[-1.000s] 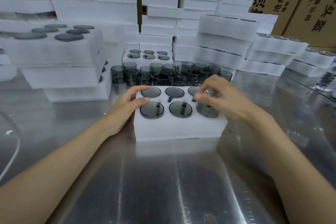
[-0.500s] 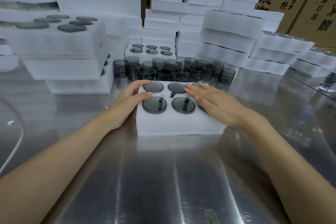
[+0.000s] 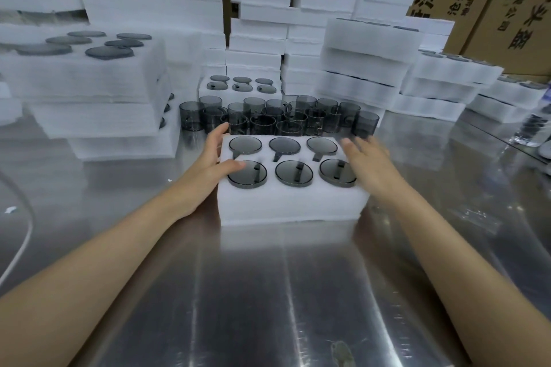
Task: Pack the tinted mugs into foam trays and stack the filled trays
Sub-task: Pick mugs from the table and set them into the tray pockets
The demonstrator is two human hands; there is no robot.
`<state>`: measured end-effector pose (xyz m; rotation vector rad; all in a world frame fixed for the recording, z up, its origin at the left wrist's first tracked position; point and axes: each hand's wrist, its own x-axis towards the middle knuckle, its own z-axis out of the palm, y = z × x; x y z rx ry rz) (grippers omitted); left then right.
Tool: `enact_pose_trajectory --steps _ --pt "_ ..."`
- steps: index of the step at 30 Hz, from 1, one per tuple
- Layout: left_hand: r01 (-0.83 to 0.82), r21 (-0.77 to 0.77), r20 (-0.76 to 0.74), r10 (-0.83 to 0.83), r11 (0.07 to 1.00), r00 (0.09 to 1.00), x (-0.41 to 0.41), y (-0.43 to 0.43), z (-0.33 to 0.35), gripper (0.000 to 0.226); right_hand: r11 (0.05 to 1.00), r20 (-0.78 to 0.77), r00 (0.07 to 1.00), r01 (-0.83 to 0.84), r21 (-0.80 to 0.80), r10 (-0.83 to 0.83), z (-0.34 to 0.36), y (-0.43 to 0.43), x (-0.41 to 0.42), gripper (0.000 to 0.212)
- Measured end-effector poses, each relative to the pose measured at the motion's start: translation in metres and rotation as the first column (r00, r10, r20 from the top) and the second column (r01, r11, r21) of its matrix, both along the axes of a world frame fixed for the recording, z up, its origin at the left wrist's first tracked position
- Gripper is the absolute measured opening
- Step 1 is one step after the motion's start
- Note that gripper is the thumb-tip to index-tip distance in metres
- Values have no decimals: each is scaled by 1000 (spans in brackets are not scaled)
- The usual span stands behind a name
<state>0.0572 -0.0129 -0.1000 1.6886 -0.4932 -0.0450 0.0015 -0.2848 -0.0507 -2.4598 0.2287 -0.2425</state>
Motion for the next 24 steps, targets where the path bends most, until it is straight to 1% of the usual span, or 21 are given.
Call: enact_pose_trajectory --steps 1,2,3,4,5,7,9,10,11,12,13,14,16,17,20,22,24 --pt "-5 3 15 4 1000 1000 0 0 0 80 999 -63 998 32 23 -30 2 -1 1 59" --pt "-9 9 32 8 1000 999 -1 0 1 81 997 -110 994 29 71 -21 2 0 0 65" --pt "-11 11 54 11 1000 998 -2 0 1 81 993 -132 991 20 115 -5 2 2 -2 67" --pt "-15 6 82 14 1000 997 -4 1 0 81 992 -122 993 9 129 7 1 4 -4 67" --pt "-22 -4 116 23 1000 993 -5 2 0 80 992 -74 997 -2 129 12 1 6 -5 64" --pt "-51 -40 204 58 998 977 -7 4 0 80 989 89 996 -38 142 26 -3 8 -3 59" --pt "-87 -76 298 106 993 949 -9 6 2 81 967 195 977 -130 220 87 -6 7 0 59" --pt "-110 -85 359 133 990 924 -9 6 3 81 928 213 966 -209 307 146 -9 7 3 54" --pt "-126 -95 419 154 987 895 -10 7 4 80 857 221 948 -303 417 228 -11 7 3 47" --pt "-126 -117 456 166 985 874 -11 8 6 79 769 234 920 -392 505 315 -15 8 3 50" --pt "-115 -143 469 169 983 867 -11 8 7 80 699 250 889 -456 551 383 -17 8 4 59" --pt "-109 -159 472 172 981 865 -11 8 7 81 677 255 872 -487 552 418 -20 7 5 72" --pt "-116 -155 457 175 981 872 -10 8 7 85 675 260 862 -504 539 436 -24 5 7 105" --pt "-122 -149 424 175 981 889 -9 7 6 86 665 258 859 -507 549 441 -25 4 8 114" --pt "-155 -153 257 191 976 947 -8 6 6 91 605 273 824 -554 572 496 -25 1 8 119" --pt "-165 -144 169 189 976 967 -6 7 7 102 606 285 814 -571 555 506 -23 1 6 119" --pt "-148 -120 102 160 982 982 -4 9 7 108 634 298 823 -564 529 484 -21 2 7 119"
